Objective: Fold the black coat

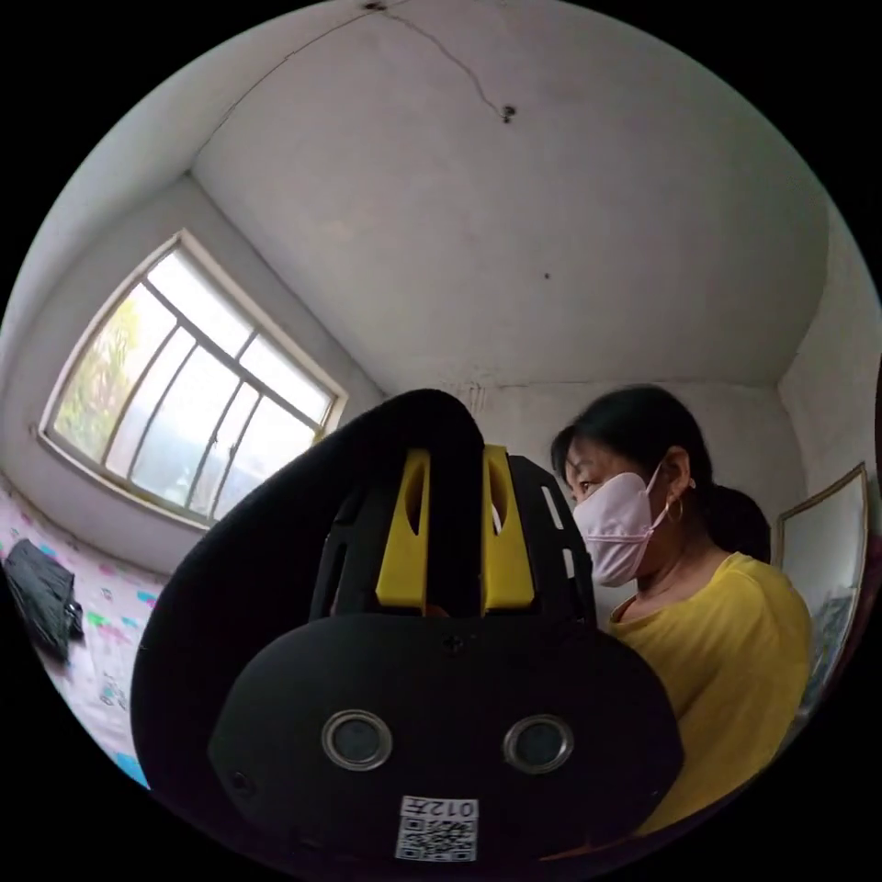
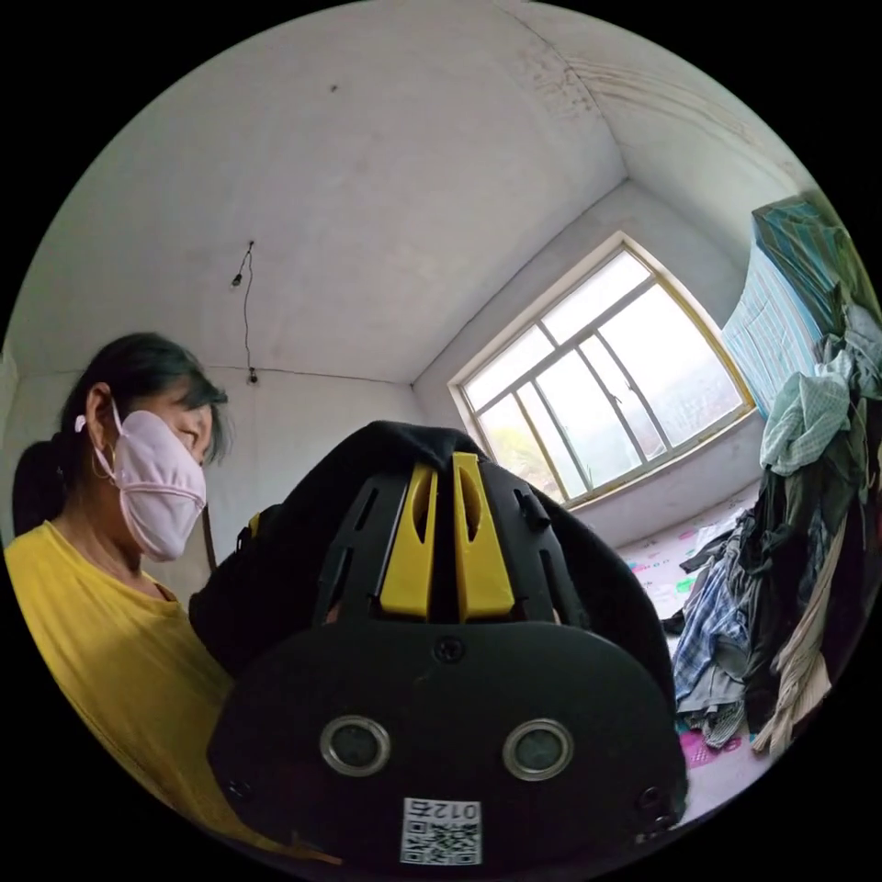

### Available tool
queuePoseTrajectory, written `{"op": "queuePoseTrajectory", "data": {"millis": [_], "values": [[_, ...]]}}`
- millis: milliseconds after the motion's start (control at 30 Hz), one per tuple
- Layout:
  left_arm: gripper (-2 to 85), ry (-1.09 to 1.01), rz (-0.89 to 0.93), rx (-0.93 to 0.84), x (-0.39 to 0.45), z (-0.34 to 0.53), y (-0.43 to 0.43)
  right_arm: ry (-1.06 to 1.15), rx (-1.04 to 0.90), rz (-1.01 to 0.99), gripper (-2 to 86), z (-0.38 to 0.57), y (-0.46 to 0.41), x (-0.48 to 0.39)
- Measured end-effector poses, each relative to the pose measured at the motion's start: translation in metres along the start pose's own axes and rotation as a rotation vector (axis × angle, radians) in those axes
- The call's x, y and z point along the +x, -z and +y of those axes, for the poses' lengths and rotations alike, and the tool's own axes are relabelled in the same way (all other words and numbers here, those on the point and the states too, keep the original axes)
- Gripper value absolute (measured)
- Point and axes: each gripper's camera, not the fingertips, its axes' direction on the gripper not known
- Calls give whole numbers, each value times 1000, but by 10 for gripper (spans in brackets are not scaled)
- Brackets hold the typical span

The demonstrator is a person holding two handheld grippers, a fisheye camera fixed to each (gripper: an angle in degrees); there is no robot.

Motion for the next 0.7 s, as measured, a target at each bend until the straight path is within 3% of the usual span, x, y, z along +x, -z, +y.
{"op": "queuePoseTrajectory", "data": {"millis": [200,400,467,600,700], "values": [[87,-170,-166,17,49,-40,34,79,31,10,21,-9,-20,-16],[84,-161,-340,-27,13,-55,36,139,24,83,20,-16,-83,-2],[82,-98,-389,-58,-36,-60,25,179,-23,155,20,-19,-123,13],[77,53,-524,-132,-164,-66,-13,209,-263,354,19,-20,-283,108],[68,433,-662,-288,-330,-56,-57,49,-620,528,14,4,-426,231]]}}
